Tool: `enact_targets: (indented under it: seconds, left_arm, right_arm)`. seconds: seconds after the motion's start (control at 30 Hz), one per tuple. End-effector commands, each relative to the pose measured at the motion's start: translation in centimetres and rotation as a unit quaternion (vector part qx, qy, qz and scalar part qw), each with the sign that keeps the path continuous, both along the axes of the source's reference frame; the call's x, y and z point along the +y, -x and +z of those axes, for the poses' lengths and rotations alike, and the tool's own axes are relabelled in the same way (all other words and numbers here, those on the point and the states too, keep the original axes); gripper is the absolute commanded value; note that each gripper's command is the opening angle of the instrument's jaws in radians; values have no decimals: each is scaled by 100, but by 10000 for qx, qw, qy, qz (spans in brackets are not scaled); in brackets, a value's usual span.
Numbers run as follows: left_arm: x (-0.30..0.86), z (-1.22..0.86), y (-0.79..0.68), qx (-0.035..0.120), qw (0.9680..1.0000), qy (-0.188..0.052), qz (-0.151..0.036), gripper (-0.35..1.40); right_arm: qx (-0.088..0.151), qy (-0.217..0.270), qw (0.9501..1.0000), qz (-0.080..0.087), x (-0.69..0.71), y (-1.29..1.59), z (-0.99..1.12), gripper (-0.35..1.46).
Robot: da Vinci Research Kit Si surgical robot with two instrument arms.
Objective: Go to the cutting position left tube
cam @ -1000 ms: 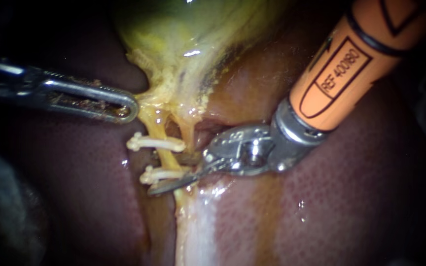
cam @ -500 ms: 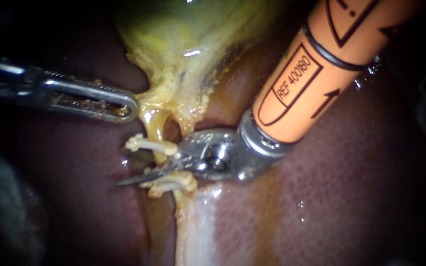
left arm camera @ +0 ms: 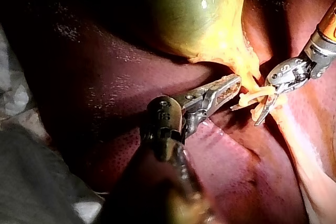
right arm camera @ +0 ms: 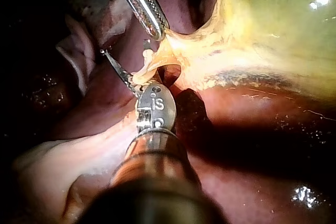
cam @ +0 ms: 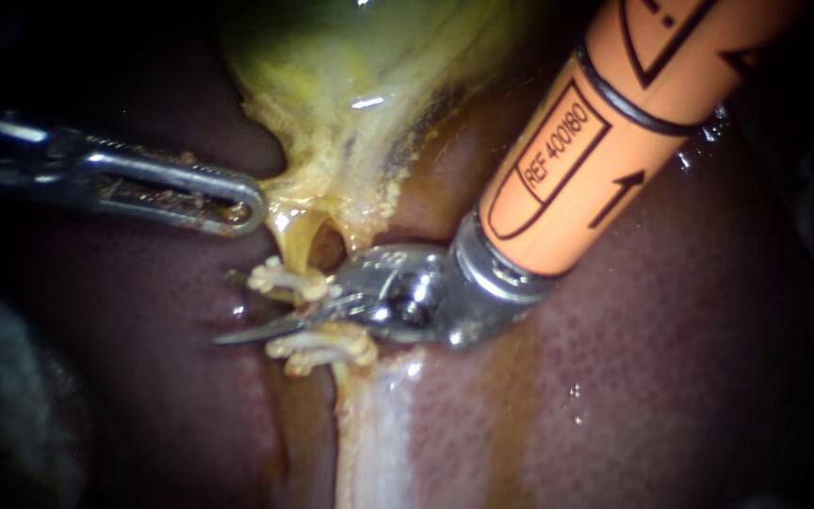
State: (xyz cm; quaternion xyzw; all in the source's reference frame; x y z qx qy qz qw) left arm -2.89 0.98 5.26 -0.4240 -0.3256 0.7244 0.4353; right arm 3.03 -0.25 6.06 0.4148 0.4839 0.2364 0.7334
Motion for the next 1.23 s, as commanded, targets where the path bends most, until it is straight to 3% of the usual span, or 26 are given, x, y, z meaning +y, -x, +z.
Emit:
enact_targets:
  seconds: [0.03, 0.27, 0.5, 1.23]
  left_arm:
    - [0, 0, 0, 0, 10000, 4, -4, -35]
    - [-1, 1, 0, 1, 10000, 6, -4, -35]
    - [-1, 1, -1, 0, 10000, 6, -2, -35]
    - [0, 1, -2, -2, 10000, 5, 1, -35]
  right_arm:
    - [38, -16, 10000, -24, -1, 0, -2, 143]
    - [348, -220, 9991, -124, -12, -4, -23, 143]
    - [620, -421, 9971, -91, -6, -6, -47, 142]
    - [641, -479, 9968, -80, -1, -5, -53, 142]
